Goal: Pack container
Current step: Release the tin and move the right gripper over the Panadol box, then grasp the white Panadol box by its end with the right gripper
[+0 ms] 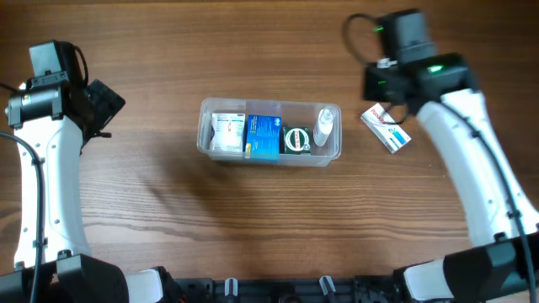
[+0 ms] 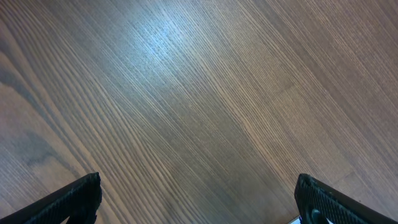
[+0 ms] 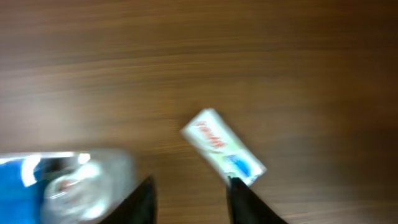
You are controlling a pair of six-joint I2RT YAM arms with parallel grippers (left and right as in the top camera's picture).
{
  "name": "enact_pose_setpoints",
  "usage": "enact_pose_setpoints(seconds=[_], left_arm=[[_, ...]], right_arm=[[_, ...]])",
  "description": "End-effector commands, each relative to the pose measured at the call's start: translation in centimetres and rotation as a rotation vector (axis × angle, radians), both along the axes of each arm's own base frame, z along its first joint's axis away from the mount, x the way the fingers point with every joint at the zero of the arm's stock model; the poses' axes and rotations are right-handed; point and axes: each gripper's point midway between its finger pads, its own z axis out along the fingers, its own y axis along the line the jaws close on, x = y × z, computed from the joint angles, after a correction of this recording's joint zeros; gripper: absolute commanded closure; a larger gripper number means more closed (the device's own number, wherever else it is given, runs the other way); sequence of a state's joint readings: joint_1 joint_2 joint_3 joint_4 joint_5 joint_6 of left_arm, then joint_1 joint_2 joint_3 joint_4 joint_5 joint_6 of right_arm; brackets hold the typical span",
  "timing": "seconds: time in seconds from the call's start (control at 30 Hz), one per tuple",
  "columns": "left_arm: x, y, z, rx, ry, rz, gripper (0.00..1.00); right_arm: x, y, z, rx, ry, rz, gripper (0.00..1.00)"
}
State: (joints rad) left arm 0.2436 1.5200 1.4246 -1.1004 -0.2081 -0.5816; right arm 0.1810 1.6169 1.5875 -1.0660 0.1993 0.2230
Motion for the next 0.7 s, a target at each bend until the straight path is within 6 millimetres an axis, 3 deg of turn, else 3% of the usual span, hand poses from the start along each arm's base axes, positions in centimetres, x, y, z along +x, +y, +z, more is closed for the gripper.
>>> enact_pose_setpoints(seconds=[0.0,0.03,0.07,0.17,0.37,0.67], left_arm=[[0.1,0.2,0.9,0.005,-0.025,0.004,0.0],[0.1,0.2,0.9,0.005,-0.025,0.004,0.0],[0.1,0.2,0.9,0.005,-0.025,0.004,0.0],[0.1,0.2,0.9,0.005,-0.025,0.004,0.0],[0.1,0.2,0.9,0.005,-0.025,0.004,0.0],[0.1,0.2,0.9,0.005,-0.025,0.004,0.0]], right_arm=[[-0.1,-3.3,-2.3,0.021,0.074,0.077,0.26],[-0.2,-4.6,-3.1,0.012,0.097,0.061,0.04],[-0.4,-5.8,-3.9,-0.002,0.12,0.065,0.01],[-0.4,-7.5,-6.5,-0.024,0.158,0.101,0.0],[-0.9,-5.8,-12.8,0.019,0.213,0.287,0.0],[-0.5,-5.2,-16.8,0.028,0.208,0.351,0.0]])
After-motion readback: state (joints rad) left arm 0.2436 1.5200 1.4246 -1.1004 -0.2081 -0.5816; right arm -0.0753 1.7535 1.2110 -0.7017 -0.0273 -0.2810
